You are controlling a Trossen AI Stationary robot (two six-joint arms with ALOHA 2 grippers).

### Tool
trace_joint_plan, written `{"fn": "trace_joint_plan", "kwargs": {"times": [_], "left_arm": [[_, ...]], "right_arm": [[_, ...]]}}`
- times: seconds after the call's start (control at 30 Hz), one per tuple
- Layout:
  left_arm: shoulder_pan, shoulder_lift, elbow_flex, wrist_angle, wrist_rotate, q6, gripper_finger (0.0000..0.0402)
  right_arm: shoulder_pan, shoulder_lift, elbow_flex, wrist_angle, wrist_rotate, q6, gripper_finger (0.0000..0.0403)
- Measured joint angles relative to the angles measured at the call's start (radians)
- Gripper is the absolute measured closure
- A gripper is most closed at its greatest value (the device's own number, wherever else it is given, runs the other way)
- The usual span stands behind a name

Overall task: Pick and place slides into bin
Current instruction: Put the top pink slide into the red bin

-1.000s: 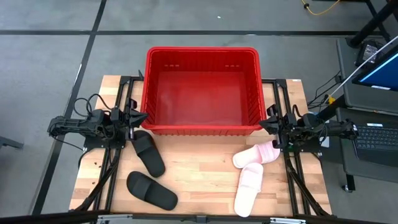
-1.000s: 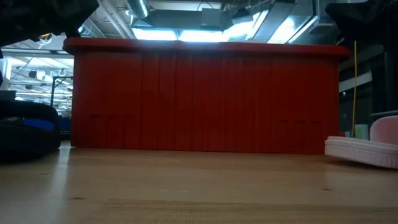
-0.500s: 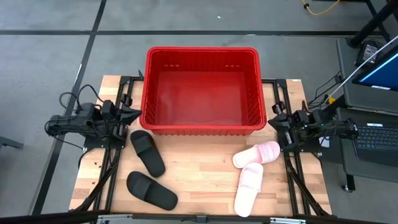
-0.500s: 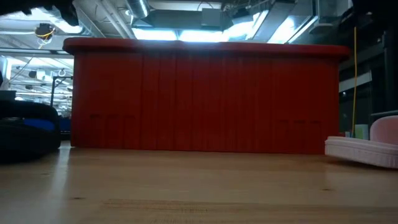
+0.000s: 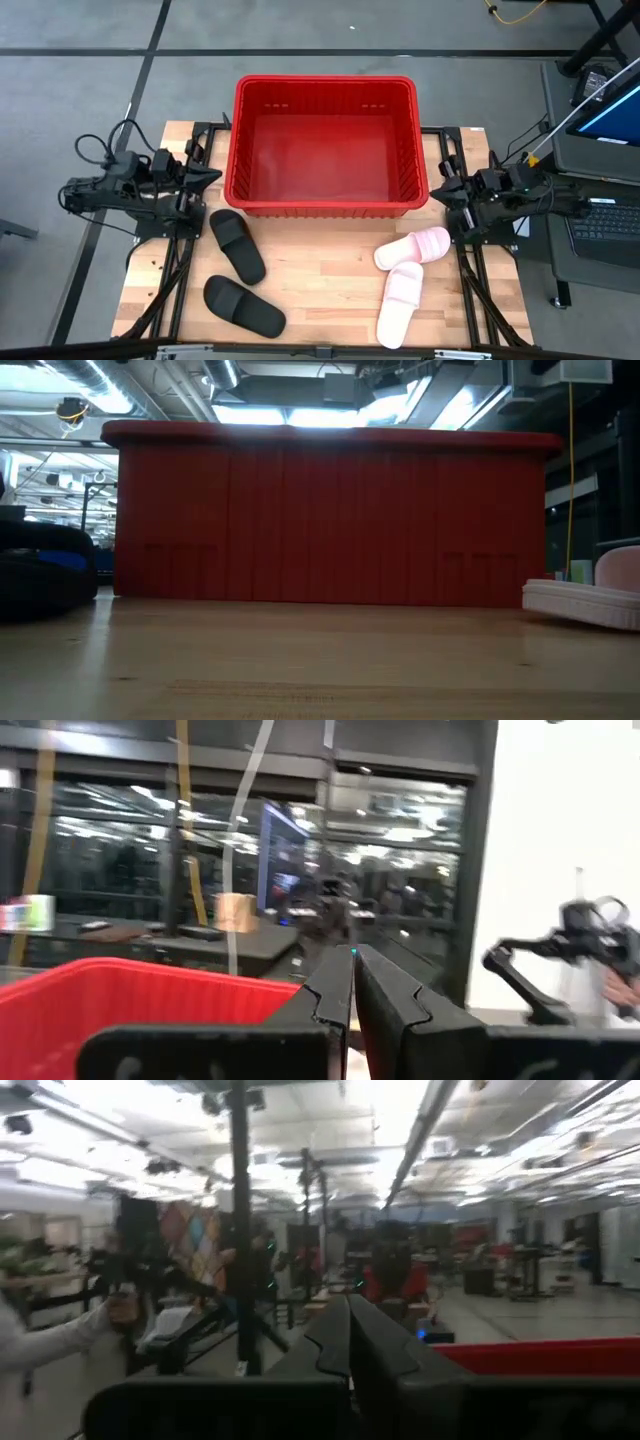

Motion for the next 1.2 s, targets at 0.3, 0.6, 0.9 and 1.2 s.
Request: {"fn": "trace_joint_plan", "kwargs": {"times": [0.3,0.6,0.9,1.2], "left_arm": [[0.0,0.077,0.0,0.021,0.065,0.0,0.0393],[0.0,0.081,0.0,0.021,0.063,0.0,0.039],[0.0,0.081,0.0,0.022,0.062,0.0,0.0392],[0.0,0.081,0.0,0.022,0.062,0.0,0.0394]], "right_arm": [[0.0,0.309,0.162,0.001,-0.083,-0.089,0.0397],[0.0,0.468,0.228,0.017,-0.083,-0.098,0.0397],[0.0,0.521,0.229,0.04,-0.084,-0.09,0.0397],[0.0,0.529,0.229,0.072,-0.084,-0.046,0.0397]]}}
